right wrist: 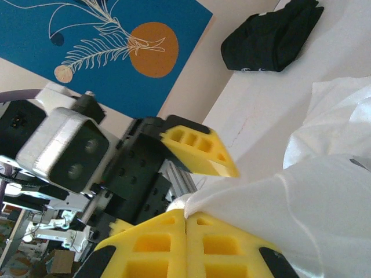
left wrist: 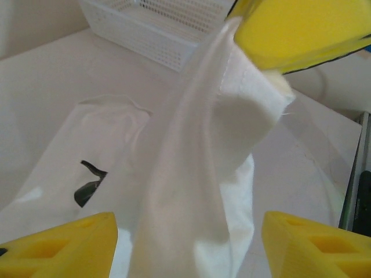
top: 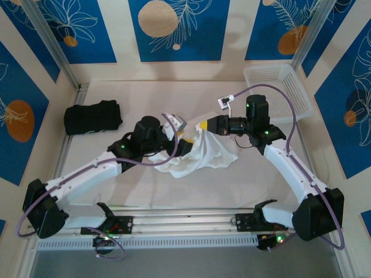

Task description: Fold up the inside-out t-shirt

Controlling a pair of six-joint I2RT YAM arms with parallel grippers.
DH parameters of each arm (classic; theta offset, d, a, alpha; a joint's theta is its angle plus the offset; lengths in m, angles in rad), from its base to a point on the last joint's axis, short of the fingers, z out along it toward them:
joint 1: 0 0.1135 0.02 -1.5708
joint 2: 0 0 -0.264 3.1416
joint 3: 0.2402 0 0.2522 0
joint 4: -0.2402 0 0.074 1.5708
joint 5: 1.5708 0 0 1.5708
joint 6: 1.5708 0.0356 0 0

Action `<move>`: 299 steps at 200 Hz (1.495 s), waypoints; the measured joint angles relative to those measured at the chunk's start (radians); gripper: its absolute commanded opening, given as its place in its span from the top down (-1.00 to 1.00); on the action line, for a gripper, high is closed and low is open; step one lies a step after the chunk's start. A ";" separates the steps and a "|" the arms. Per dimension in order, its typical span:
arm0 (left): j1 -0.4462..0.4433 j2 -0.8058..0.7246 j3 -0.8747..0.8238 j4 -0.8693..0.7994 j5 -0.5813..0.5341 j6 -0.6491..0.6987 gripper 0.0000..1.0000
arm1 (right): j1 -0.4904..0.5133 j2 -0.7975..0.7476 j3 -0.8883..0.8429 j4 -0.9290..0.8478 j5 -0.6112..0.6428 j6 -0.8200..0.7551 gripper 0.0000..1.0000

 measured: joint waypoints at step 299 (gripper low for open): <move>0.174 -0.061 -0.146 0.364 0.429 -0.493 1.00 | 0.235 -0.090 -0.084 -0.063 0.343 -0.372 0.20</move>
